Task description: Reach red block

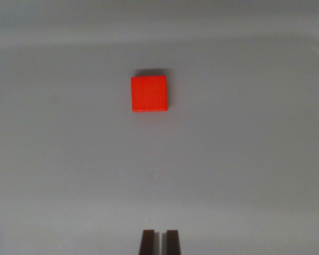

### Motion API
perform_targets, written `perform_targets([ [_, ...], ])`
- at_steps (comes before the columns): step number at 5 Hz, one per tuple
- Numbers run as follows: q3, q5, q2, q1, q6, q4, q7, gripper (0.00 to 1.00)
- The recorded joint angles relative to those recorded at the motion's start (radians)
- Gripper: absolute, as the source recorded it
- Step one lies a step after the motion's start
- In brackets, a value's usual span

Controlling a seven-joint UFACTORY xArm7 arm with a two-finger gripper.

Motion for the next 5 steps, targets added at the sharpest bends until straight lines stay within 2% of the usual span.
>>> perform_targets([
  [1, 0.002, -0.0010, 0.040, 0.0004, -0.039, -0.001, -0.002, 0.00],
  [2, 0.002, -0.0010, 0.040, 0.0004, -0.039, -0.001, -0.002, 0.00],
  [3, 0.005, -0.0020, 0.083, 0.0009, -0.080, -0.002, -0.004, 0.00],
  [4, 0.005, -0.0020, 0.083, 0.0009, -0.080, -0.002, -0.004, 0.00],
  [5, 0.007, -0.0031, 0.130, 0.0014, -0.126, -0.003, -0.007, 0.00],
])
